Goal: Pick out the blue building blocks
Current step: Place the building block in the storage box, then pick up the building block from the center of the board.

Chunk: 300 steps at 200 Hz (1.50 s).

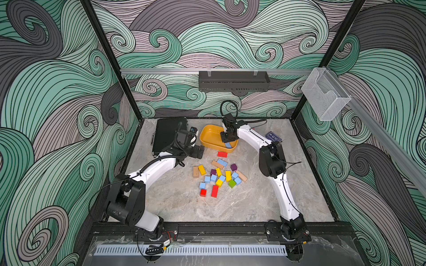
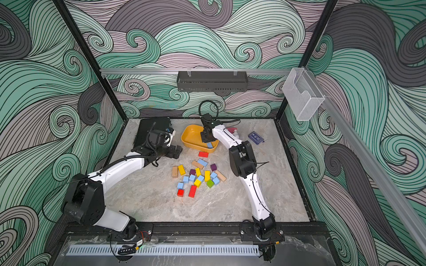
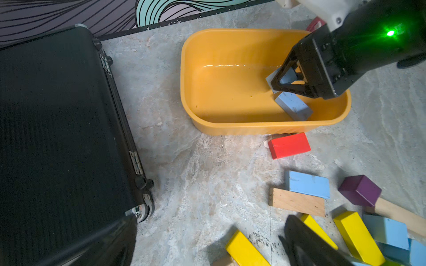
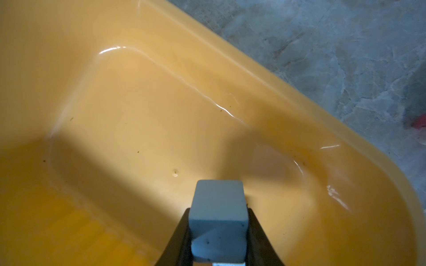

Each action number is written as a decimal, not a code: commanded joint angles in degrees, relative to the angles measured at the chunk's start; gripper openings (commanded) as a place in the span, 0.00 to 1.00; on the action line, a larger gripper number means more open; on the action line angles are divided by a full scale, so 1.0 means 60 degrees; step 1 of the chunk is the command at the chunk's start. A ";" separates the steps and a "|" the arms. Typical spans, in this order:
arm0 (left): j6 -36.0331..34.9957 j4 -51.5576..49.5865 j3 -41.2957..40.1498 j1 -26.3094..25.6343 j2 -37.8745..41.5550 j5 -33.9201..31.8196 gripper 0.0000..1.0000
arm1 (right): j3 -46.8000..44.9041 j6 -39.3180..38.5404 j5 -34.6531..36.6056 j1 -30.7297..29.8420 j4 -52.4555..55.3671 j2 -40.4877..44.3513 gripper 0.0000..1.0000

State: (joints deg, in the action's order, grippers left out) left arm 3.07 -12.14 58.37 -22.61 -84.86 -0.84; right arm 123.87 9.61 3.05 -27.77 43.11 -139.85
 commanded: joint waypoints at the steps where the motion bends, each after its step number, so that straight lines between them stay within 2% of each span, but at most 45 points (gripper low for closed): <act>1: -0.0072 -0.0361 0.0037 0.0047 0.0468 -0.0039 0.99 | 0.0201 -0.0035 0.0050 -0.0015 0.0179 -0.0015 0.14; 12: -0.0075 -0.0404 -0.0001 0.0048 0.0491 -0.0057 0.99 | 0.0214 -0.0041 -0.0015 -0.0008 0.0224 0.0016 0.17; 45: -0.0147 -0.0596 -0.0206 0.0048 0.0983 -0.0070 0.99 | 0.0171 -0.0003 -0.0142 -0.0008 0.0308 0.0228 0.37; 116: -0.0184 -0.1015 -0.0280 0.0040 0.1755 -0.0080 0.99 | 0.0101 0.0055 -0.0362 -0.0030 0.0430 0.0876 0.46; 157: -0.0321 -0.1169 -0.0251 0.0048 0.2367 -0.0011 0.99 | -0.0199 0.0024 -0.0578 -0.0045 0.0418 0.1794 0.59; 221: -0.0800 -0.1022 -0.0598 0.0047 0.3529 0.0655 0.99 | -0.1617 -0.0109 -0.0763 -0.0132 0.0415 0.3793 0.73; 300: -0.1463 -0.1735 -0.1009 0.0031 0.4782 0.2142 0.99 | -0.3958 0.0084 -0.1350 -0.0275 0.0132 0.6408 0.99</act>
State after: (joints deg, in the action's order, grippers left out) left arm -3.84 -20.01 52.86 -22.61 -58.65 7.53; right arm 102.80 9.87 -3.31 -28.93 44.42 -105.73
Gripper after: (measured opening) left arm 0.986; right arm 0.957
